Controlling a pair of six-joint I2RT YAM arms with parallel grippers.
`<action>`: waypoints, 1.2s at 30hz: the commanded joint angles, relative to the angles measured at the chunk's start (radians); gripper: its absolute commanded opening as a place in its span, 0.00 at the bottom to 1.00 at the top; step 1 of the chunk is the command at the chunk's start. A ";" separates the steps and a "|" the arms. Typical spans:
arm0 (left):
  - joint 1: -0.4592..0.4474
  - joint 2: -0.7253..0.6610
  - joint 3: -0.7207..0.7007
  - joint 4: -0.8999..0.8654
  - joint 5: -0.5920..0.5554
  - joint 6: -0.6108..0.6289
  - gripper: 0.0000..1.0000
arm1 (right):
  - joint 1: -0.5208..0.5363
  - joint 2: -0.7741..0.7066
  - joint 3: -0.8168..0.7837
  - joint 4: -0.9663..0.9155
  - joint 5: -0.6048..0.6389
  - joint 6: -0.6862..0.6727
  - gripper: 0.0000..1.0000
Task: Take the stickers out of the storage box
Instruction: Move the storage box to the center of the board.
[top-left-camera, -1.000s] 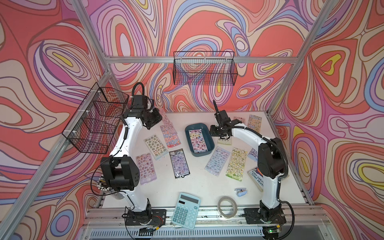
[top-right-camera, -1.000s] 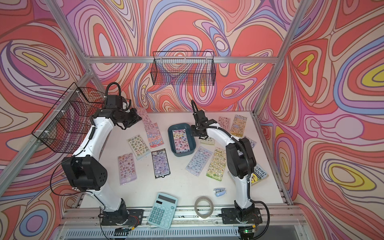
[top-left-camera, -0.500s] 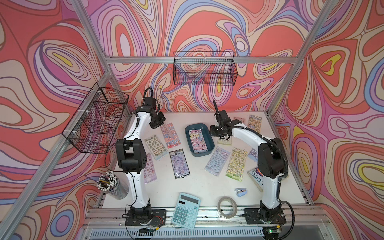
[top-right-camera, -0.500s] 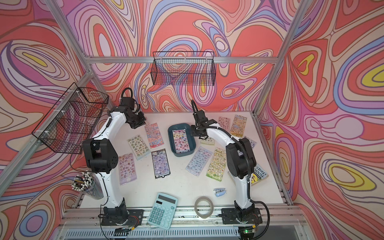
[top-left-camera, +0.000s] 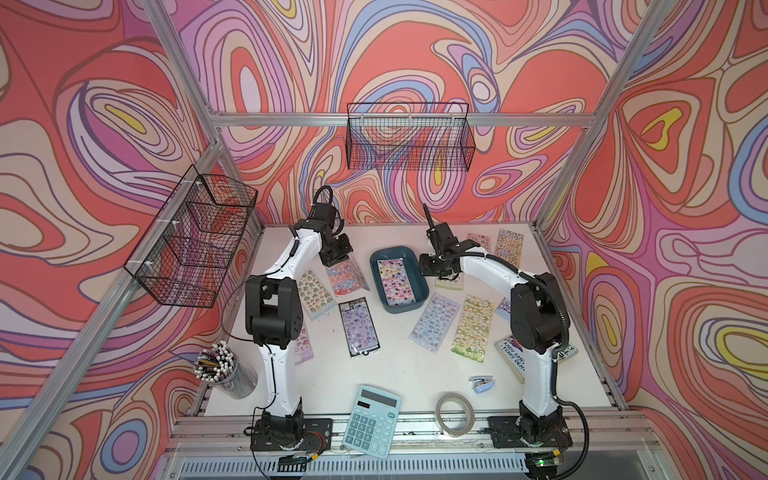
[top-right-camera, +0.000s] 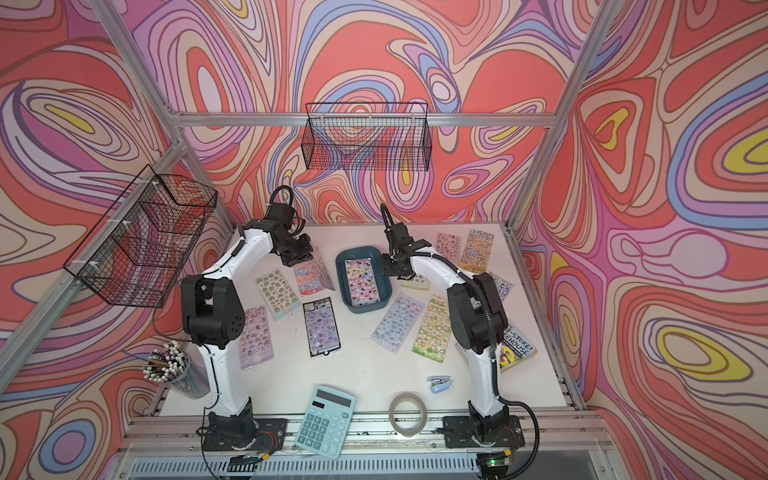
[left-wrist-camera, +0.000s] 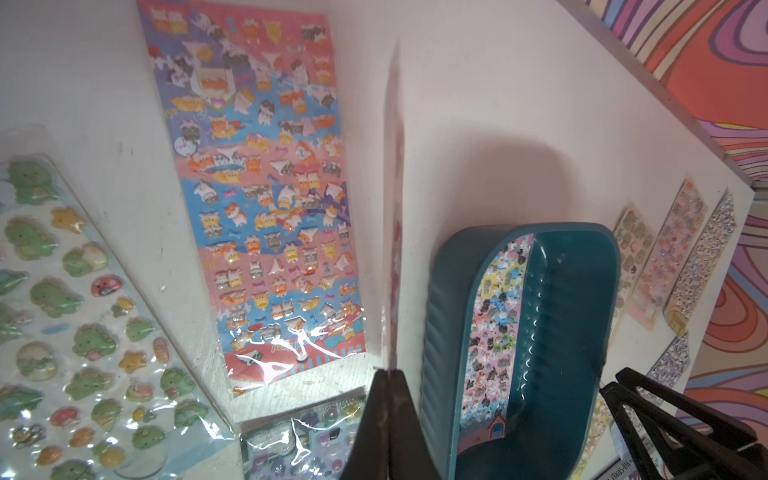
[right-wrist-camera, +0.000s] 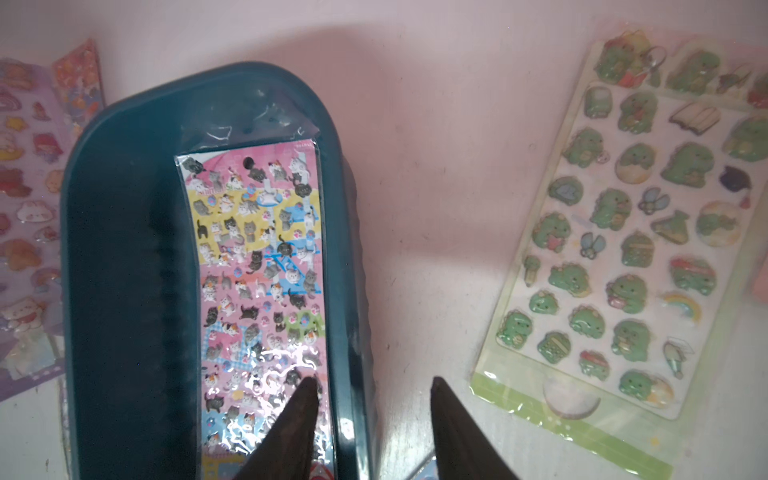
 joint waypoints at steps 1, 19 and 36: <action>-0.004 -0.017 -0.017 0.028 0.018 -0.019 0.00 | 0.012 0.044 0.043 -0.025 0.008 -0.022 0.46; -0.017 0.019 -0.031 0.120 0.091 -0.050 0.00 | -0.009 0.246 0.269 -0.036 0.064 0.055 0.12; -0.054 0.161 0.076 0.129 0.089 -0.032 0.00 | -0.142 0.328 0.381 -0.016 0.040 0.066 0.14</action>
